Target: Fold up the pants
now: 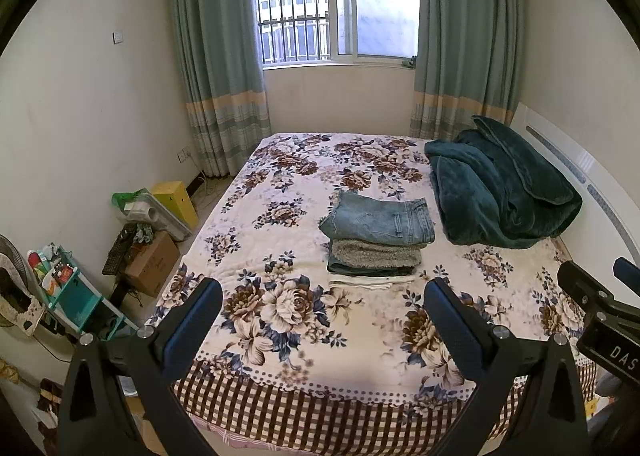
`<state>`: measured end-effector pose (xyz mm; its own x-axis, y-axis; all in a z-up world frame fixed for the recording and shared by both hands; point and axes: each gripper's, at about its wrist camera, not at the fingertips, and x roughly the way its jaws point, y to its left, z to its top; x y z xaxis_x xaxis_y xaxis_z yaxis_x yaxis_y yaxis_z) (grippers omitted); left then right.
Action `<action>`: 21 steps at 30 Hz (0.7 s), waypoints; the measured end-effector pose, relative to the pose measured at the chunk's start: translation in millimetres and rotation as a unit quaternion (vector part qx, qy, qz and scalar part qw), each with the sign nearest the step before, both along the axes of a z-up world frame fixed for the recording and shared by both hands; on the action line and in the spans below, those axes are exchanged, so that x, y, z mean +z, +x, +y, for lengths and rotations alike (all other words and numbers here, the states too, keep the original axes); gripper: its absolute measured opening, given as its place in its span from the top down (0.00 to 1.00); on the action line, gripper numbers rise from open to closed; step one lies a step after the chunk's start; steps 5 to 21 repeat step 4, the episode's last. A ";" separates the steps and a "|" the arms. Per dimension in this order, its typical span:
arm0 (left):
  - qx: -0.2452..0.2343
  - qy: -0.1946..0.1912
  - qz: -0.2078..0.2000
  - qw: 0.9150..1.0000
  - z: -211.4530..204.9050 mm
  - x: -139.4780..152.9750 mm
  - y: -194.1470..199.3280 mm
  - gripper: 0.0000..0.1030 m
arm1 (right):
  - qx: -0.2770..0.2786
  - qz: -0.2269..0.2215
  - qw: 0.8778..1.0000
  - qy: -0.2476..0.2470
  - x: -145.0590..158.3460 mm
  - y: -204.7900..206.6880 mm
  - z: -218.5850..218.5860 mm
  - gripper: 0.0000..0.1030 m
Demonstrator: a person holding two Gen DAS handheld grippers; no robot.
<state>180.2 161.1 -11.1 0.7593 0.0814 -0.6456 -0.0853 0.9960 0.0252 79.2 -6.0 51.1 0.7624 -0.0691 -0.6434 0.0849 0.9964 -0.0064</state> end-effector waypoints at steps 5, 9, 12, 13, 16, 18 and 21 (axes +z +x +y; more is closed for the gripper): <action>-0.001 -0.001 0.000 1.000 0.4 -0.1 0.2 0.00 | 0.000 0.000 1.000 0.000 0.5 -0.1 -0.1 0.00; -0.001 -0.001 0.000 1.000 0.4 -0.1 0.2 0.00 | 0.000 0.000 1.000 0.000 0.5 -0.1 -0.1 0.00; -0.001 -0.001 0.000 1.000 0.4 -0.1 0.2 0.00 | 0.000 0.000 1.000 0.000 0.5 -0.1 -0.1 0.00; -0.001 -0.001 0.000 1.000 0.4 -0.1 0.2 0.00 | 0.000 0.000 1.000 0.000 0.5 -0.1 -0.1 0.00; -0.001 -0.001 0.000 1.000 0.4 -0.1 0.2 0.00 | 0.000 0.000 1.000 0.000 0.5 -0.1 -0.1 0.00; -0.001 -0.001 0.000 1.000 0.4 -0.1 0.2 0.00 | 0.000 0.000 1.000 0.000 0.5 -0.1 -0.1 0.00; -0.001 -0.001 0.000 1.000 0.4 -0.1 0.2 0.00 | 0.000 0.000 1.000 0.000 0.5 -0.1 -0.1 0.00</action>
